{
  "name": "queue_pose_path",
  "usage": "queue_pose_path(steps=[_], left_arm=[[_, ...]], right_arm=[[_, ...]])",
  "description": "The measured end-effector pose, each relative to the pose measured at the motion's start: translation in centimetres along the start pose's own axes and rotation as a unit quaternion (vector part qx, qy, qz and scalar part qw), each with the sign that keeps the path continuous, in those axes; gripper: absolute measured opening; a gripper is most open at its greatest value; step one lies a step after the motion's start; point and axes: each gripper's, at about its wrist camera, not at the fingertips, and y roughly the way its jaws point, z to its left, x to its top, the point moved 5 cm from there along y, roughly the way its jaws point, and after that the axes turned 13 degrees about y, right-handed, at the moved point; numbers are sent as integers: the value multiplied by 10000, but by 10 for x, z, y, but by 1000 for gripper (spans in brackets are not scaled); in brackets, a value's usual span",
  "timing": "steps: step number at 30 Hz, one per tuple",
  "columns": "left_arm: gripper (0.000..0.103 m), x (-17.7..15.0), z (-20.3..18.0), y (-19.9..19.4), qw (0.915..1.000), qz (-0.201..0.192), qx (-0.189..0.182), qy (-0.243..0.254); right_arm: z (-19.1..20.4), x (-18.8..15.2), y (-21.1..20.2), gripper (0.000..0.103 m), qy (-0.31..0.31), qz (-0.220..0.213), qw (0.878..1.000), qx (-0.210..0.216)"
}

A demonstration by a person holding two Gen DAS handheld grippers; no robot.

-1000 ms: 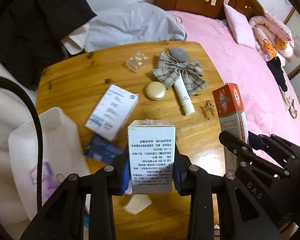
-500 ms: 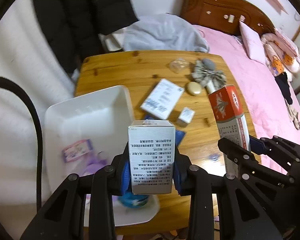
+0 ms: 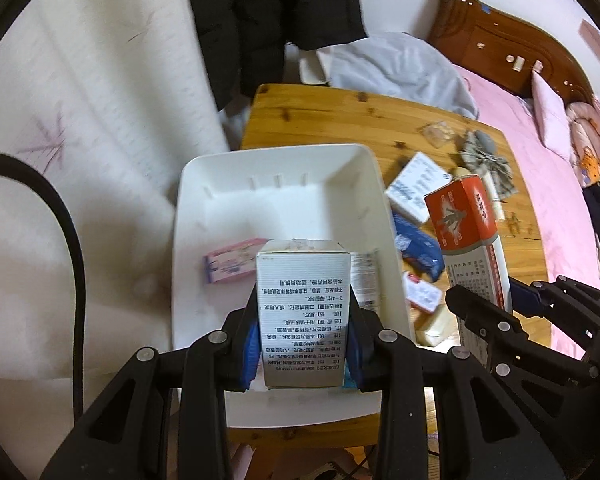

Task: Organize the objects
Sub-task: 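Lower the red box and white box into the white tray and open both grippers, then withdraw both grippers from the tray back over the table items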

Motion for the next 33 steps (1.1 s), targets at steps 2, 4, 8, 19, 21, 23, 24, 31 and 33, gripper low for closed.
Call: queue_pose_path(steps=[2, 4, 8, 19, 21, 23, 24, 31, 33], left_arm=[[37, -5, 8, 3, 10000, 66, 17, -53], [37, -11, 14, 6, 9998, 142, 27, -97], [38, -20, 22, 9, 9995, 248, -22, -168], [46, -27, 26, 1, 9998, 141, -52, -162], [48, -27, 26, -1, 9998, 103, -48, -141], [50, -27, 26, -2, 9999, 86, -45, -138], [52, -27, 27, -2, 9999, 77, -43, -144], [59, -25, 29, -8, 9998, 12, -35, -171], [68, -25, 31, -9, 9998, -1, -23, -202]], right_arm=[[9, -3, 6, 26, -43, 123, 9999, 59], [14, -6, 11, 25, -69, 225, 9997, 98], [23, -11, 18, 26, -132, 347, 9992, 138], [34, -18, 24, 26, -174, 469, 9987, 129], [36, -18, 24, 26, -185, 466, 9987, 124], [38, -19, 23, 26, -196, 466, 9986, 137], [39, -19, 23, 26, -209, 462, 9986, 137], [46, -20, 20, 68, -283, 393, 9987, 136], [48, -19, 17, 68, -328, 318, 9989, 145]])
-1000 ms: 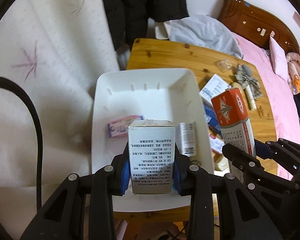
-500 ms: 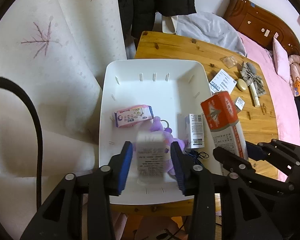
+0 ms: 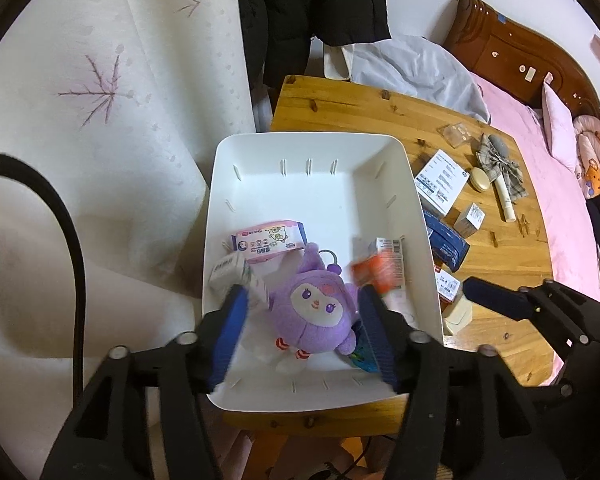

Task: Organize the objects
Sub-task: 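Withdraw both grippers from the tray back over the table items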

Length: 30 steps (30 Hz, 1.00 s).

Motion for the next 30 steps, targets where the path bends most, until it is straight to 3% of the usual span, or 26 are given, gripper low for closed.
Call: queue_pose_path(steps=[19, 30], left_arm=[[69, 12, 13, -23, 9993, -335, -41, -186], [69, 26, -17, -24, 9988, -411, -175, 182]], right_arm=[[-13, -2, -19, 68, 162, -308, 9993, -120], [-43, -7, -33, 68, 493, -481, 9973, -252]])
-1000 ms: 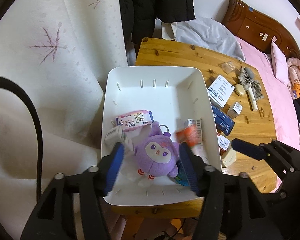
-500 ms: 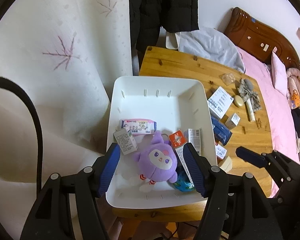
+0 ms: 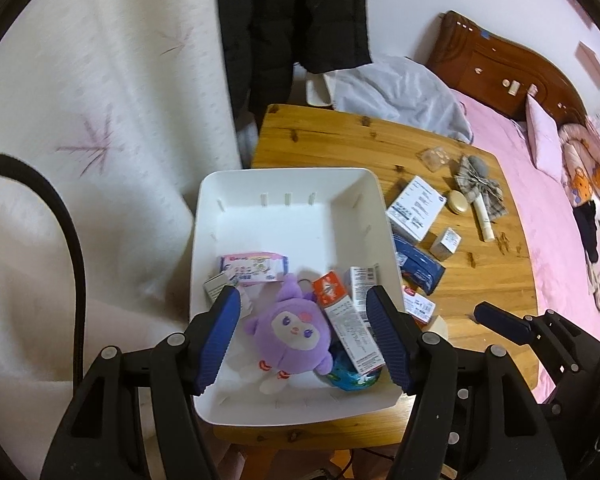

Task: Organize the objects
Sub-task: 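Withdraw both grippers from the tray back over the table items, then grasp the white HP box with the left gripper while the right grasps the white cream box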

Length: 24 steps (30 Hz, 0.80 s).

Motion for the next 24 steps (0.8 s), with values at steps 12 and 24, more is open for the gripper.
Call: queue_pose_path(steps=[12, 24], left_arm=[[69, 29, -60, 11, 9978, -31, -209, 621], [69, 70, -116, 41, 9928, 27, -227, 1173]], right_arm=[[-60, 5, -10, 68, 597, -143, 9979, -181], [-129, 11, -3, 68, 1073, -92, 9940, -189]])
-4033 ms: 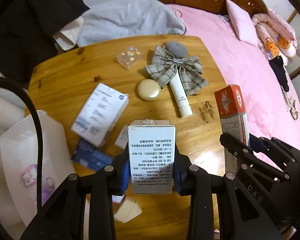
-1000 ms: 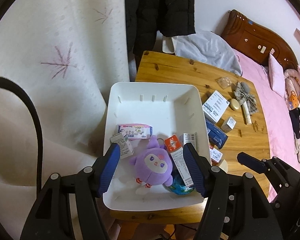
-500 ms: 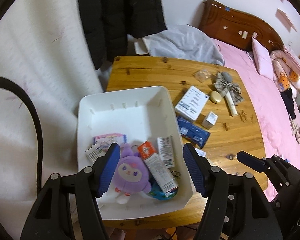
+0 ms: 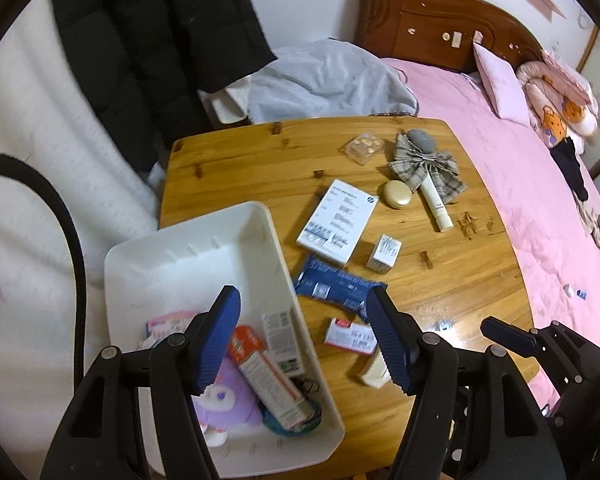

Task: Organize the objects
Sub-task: 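Grasp the white HP box with the left gripper while the right grasps the white cream box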

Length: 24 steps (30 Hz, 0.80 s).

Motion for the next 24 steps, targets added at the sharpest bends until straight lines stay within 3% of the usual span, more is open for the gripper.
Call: queue_pose_path(steps=[12, 13, 15, 16, 24], left_arm=[[69, 45, -26, 84, 9961, 707, -207, 487], [71, 47, -26, 89, 9959, 725, -206, 502], [89, 54, -28, 104, 9951, 767, -168, 607], [91, 56, -29, 111, 9945, 786, -197, 657], [93, 66, -40, 167, 9865, 1166, -432, 1070]], right_arm=[[-57, 30, 50, 68, 78, 6, 9999, 138], [-61, 34, 55, 68, 63, -15, 9998, 169], [-66, 41, 65, 68, 24, -67, 9997, 214], [-69, 45, 71, 68, -23, -103, 9996, 256], [-75, 60, 112, 68, -461, -200, 9974, 523]])
